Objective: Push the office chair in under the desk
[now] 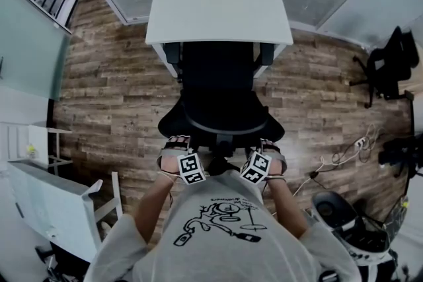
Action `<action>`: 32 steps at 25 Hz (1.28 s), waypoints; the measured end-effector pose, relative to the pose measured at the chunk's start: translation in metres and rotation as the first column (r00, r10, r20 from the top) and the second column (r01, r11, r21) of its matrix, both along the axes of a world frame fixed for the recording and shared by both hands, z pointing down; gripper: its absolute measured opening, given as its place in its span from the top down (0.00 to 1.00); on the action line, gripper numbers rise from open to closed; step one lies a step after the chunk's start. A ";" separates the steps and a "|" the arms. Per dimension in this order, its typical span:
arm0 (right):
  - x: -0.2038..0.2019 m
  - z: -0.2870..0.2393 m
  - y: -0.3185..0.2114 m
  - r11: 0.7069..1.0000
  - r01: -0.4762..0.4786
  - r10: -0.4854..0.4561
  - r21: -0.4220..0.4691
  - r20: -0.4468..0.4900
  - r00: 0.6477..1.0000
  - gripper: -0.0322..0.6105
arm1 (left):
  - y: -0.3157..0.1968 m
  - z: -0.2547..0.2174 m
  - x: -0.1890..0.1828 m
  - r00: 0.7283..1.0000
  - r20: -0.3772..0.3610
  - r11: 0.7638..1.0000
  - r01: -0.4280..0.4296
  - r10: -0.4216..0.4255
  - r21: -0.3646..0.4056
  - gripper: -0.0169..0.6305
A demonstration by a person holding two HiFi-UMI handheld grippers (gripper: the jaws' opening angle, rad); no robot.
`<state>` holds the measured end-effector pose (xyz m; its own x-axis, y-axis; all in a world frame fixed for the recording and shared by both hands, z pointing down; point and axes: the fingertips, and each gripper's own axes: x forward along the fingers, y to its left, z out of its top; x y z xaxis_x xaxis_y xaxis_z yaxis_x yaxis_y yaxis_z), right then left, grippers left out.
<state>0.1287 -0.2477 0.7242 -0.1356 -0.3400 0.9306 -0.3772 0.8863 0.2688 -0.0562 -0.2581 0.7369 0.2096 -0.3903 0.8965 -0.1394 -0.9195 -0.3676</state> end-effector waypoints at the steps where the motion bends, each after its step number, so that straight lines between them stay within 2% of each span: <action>1: 0.001 0.000 -0.003 1.000 0.001 -0.001 0.000 0.001 1.000 0.72 | -0.003 0.000 0.001 1.000 -0.001 1.000 0.001 -0.001 -0.001 0.78; 18: 0.016 -0.001 -0.063 1.000 0.021 -0.021 0.021 0.013 1.000 0.72 | -0.058 -0.002 0.014 0.999 0.024 1.000 0.026 -0.026 -0.007 0.78; 32: 0.007 -0.005 -0.106 0.999 0.026 -0.027 0.030 0.027 0.999 0.72 | -0.099 -0.004 0.006 0.999 0.040 0.999 0.032 -0.032 -0.005 0.78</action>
